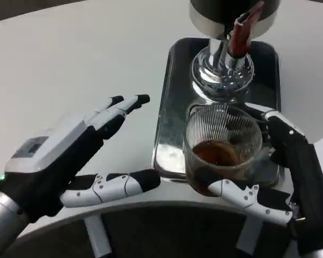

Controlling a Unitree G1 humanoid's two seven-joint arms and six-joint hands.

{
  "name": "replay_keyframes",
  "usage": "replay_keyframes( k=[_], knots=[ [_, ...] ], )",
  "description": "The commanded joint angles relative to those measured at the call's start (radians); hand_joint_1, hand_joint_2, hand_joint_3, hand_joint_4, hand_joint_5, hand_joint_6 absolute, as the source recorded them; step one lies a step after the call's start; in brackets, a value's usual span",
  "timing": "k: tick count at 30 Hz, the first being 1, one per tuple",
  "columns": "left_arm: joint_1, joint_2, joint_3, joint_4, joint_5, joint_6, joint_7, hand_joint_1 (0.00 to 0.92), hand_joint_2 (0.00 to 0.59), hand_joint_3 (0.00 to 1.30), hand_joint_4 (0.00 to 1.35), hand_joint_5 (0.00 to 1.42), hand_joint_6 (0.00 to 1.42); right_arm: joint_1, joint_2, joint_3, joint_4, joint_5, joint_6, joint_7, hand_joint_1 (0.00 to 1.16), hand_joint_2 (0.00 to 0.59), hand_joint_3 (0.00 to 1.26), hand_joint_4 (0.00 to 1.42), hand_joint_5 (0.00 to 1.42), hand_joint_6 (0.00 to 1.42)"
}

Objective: Grasp the cup under the faucet to collect the drink, then remove the cup.

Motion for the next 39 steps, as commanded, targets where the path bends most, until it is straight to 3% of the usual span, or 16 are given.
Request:
replay_keyframes(
  k=[1, 10, 17, 26, 39],
  knots=[
    [0.041, 0.038, 0.043, -0.035, -0.024, -0.014, -0.026, 0.000, 0.091, 0.06, 0.00, 0.00, 0.12, 0.000, 0.010, 0.016, -0.034, 0.005, -0.030, 0.011, 0.82, 0.223, 0.72, 0.79, 0.93, 1.00],
    [0.111, 0.081, 0.087, -0.060, -0.024, -0.051, -0.050, 0.000, 0.080, 0.01, 0.00, 0.00, 0.08, 0.002, 0.016, 0.041, -0.041, -0.009, -0.027, 0.027, 0.82, 0.223, 0.73, 0.79, 0.94, 1.01],
    [0.154, 0.090, 0.118, -0.068, -0.036, -0.067, -0.063, 0.000, 0.079, 0.01, 0.00, 0.00, 0.07, -0.006, 0.025, 0.060, -0.040, -0.019, -0.023, 0.029, 0.82, 0.223, 0.73, 0.79, 0.94, 1.02],
    [0.169, 0.089, 0.114, -0.093, -0.039, -0.061, -0.062, 0.000, 0.077, 0.00, 0.00, 0.00, 0.06, -0.007, 0.030, 0.066, -0.040, -0.015, -0.021, 0.044, 0.82, 0.223, 0.73, 0.79, 0.94, 1.02],
    [0.144, 0.096, 0.093, -0.099, -0.010, -0.028, -0.070, 0.000, 0.076, 0.00, 0.00, 0.00, 0.06, -0.023, 0.020, 0.039, -0.028, 0.007, -0.019, 0.079, 0.82, 0.223, 0.73, 0.80, 0.94, 1.02]
  ],
)
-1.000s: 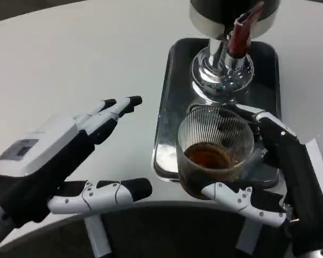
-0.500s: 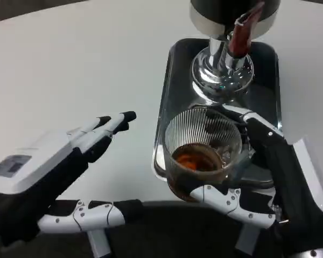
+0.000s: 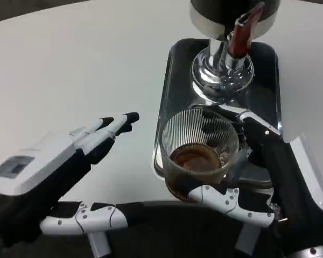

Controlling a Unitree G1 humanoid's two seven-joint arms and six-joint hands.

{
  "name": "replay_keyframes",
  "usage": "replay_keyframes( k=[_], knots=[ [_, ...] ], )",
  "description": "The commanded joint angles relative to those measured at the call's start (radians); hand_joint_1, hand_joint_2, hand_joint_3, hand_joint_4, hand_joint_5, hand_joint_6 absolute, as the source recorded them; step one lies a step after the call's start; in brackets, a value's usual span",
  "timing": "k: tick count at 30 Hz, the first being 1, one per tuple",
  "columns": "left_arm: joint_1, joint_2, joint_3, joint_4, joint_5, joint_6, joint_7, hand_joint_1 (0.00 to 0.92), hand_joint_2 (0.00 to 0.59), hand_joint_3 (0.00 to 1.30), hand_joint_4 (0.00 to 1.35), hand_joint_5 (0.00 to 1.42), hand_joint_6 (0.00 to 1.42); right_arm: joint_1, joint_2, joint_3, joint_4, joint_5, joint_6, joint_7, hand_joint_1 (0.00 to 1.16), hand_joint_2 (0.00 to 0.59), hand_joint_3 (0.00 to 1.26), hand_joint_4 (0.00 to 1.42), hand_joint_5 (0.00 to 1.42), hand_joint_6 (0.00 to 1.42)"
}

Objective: Grasp the cup under the faucet to collect the drink, then remove the cup.

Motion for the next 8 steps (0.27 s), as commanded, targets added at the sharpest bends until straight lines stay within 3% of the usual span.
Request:
replay_keyframes(
  k=[1, 8],
  knots=[
    [-0.006, 0.013, -0.013, -0.016, 0.021, 0.021, -0.016, 0.000, 0.076, 0.00, 0.00, 0.00, 0.06, -0.009, -0.001, 0.000, -0.021, 0.023, -0.019, 0.015, 0.82, 0.223, 0.73, 0.80, 0.94, 1.02],
    [-0.012, 0.012, -0.026, -0.019, 0.030, 0.040, -0.026, 0.000, 0.076, 0.00, 0.00, 0.00, 0.06, -0.031, -0.005, -0.004, -0.001, 0.036, -0.019, 0.040, 0.82, 0.223, 0.73, 0.80, 0.96, 1.04]
  ],
)
